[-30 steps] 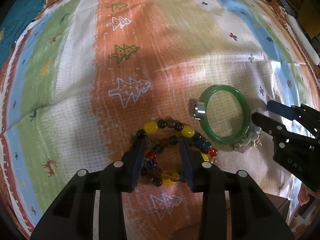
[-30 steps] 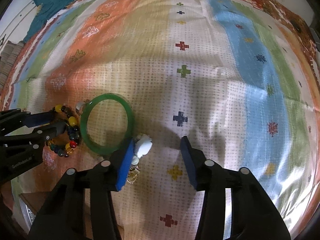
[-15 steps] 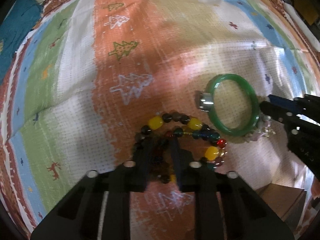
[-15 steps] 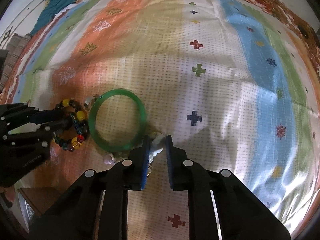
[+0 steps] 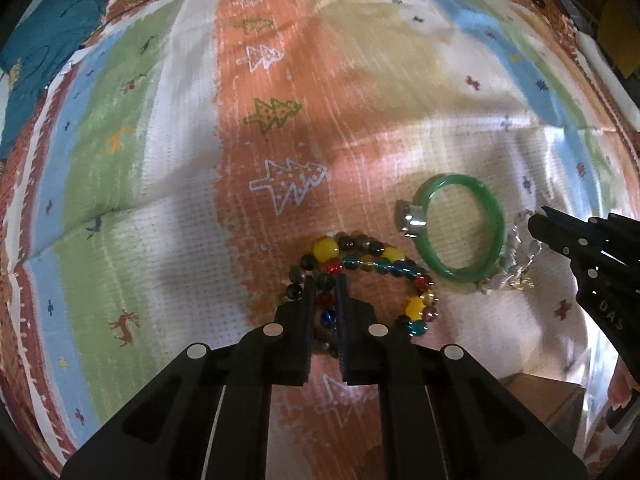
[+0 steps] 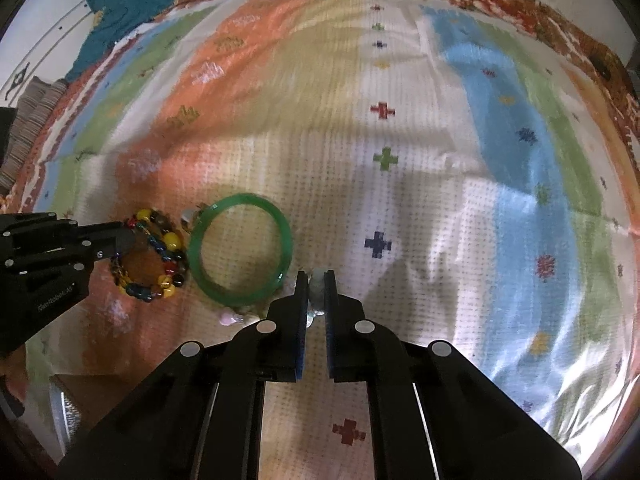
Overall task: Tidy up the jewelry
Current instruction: 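Close left tool on multicolour bead bracelet while right tool grasps white pearl charm strand, then lift both held items and carry them over the silver tin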
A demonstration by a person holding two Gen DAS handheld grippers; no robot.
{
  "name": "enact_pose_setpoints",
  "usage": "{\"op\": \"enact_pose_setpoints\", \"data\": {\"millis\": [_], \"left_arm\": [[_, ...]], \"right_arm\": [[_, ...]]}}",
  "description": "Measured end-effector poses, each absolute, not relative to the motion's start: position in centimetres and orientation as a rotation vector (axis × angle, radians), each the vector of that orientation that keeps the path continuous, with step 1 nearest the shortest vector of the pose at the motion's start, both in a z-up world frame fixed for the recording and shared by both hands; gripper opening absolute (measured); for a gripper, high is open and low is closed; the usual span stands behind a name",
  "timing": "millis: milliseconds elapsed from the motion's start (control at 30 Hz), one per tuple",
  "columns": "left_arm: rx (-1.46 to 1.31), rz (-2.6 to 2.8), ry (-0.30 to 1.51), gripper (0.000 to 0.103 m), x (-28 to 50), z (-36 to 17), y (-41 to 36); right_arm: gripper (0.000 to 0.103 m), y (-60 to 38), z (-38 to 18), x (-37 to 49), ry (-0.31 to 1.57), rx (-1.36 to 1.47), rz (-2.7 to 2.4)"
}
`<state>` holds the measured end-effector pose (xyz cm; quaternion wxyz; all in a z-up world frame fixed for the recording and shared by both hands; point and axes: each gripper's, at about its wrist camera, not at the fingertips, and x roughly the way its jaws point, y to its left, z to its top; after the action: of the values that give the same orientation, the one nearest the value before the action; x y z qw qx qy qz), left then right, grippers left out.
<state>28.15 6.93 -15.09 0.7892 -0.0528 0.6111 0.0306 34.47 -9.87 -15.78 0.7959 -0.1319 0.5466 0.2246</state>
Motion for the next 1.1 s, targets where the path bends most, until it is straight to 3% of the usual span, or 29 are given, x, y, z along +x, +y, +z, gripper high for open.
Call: {"op": "enact_pose_setpoints", "data": {"millis": [500,1100], "left_arm": [[-0.136,0.010,1.198,0.009,25.6,-8.8,5.3],[-0.176,-0.030,1.113,0.009,22.4,-4.9,4.8]], "right_arm": [[0.009,-10.7,-10.3,31.9,1.045,-0.246,0.499],[0.009,-11.4,-7.2,28.6,0.966,-0.235,0.533]]}}
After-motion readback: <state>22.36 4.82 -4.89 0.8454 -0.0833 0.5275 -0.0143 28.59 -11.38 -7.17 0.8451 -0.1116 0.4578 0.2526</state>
